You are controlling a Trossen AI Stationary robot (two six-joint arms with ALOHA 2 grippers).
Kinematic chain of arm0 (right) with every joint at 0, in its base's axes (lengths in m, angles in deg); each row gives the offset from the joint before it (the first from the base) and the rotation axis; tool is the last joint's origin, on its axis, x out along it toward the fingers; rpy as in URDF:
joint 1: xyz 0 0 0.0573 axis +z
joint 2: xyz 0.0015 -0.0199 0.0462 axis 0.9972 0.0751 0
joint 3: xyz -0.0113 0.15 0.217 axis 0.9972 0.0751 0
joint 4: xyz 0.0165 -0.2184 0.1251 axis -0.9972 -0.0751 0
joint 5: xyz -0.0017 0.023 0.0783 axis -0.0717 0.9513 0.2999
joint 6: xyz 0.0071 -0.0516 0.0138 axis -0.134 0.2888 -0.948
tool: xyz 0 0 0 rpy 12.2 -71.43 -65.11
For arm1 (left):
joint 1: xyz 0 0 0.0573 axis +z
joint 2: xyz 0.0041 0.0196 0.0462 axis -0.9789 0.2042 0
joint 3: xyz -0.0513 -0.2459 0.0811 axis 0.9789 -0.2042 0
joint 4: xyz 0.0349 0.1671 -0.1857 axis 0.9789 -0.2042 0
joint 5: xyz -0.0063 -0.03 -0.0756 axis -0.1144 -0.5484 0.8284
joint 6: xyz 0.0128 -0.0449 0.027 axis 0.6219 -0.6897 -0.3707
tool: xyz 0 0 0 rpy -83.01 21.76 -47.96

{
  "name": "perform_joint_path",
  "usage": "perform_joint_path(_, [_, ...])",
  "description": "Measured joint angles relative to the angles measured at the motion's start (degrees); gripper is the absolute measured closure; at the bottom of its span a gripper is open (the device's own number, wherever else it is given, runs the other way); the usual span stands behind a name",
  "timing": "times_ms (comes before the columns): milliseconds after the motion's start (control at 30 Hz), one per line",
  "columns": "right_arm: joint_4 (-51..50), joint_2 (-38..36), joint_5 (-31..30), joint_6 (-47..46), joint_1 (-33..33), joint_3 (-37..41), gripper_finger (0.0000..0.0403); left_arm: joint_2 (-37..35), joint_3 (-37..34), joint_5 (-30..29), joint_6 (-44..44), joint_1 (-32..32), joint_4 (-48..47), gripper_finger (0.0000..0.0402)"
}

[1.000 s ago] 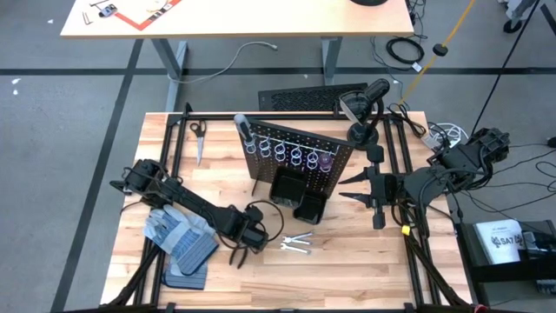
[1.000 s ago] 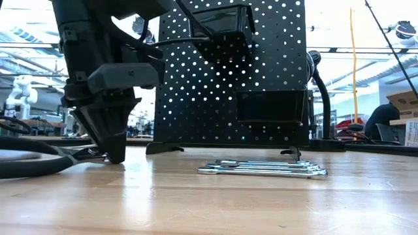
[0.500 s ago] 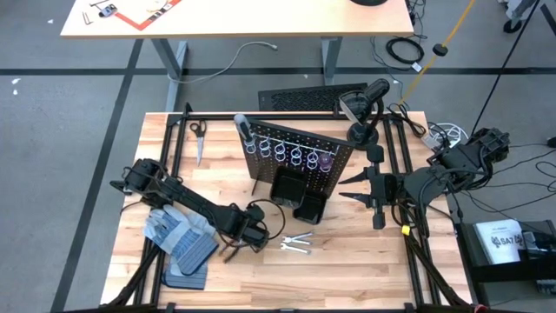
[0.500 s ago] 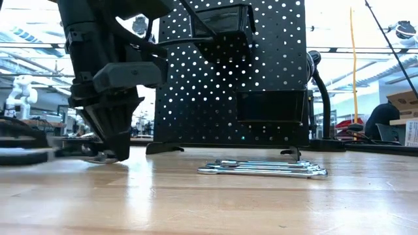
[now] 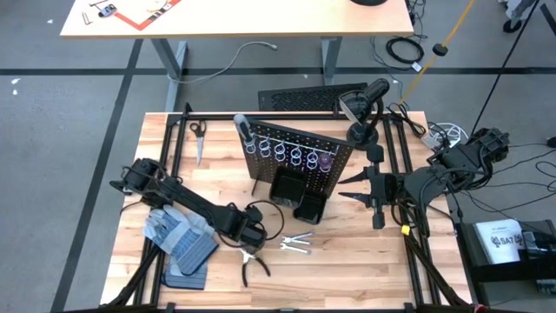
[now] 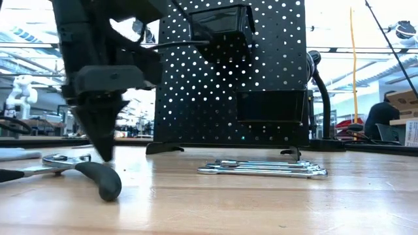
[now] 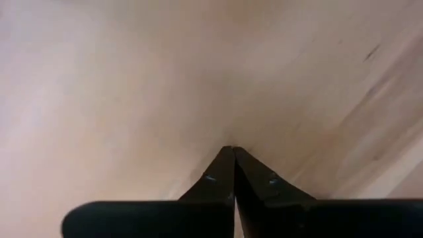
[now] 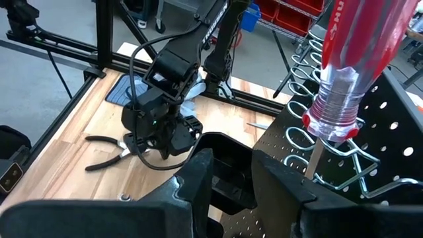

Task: Hang tools onto peg board
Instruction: Hang the black pliers on the black peg board

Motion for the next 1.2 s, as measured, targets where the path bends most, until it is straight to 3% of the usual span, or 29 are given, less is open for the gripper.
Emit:
perform_joint_path(167, [0.02, 0.00, -0.01, 0.04, 0.01, 0.00, 0.0303, -4.73, -0.03, -0.22, -5.58, -0.01, -2.01, 0.0396])
perform_joint_path(400, [0.30, 0.00, 0.10, 0.52, 0.01, 0.00, 0.0303, -13.43, 0.15, 0.79, -10.29, -3.26, 4.17, 0.0380])
perform_joint_path(667, [0.12, 0.00, 0.15, 2.37, 0.01, 0.00, 0.0303, -10.69, -0.64, 8.82, -21.21, -9.18, 9.20, 0.0370])
perform_joint_path(1200, [0.37, -0.01, 0.21, 5.68, 0.01, 0.00, 0.0303, -5.23, -0.64, 10.07, -40.43, -10.04, 15.67, 0.0186])
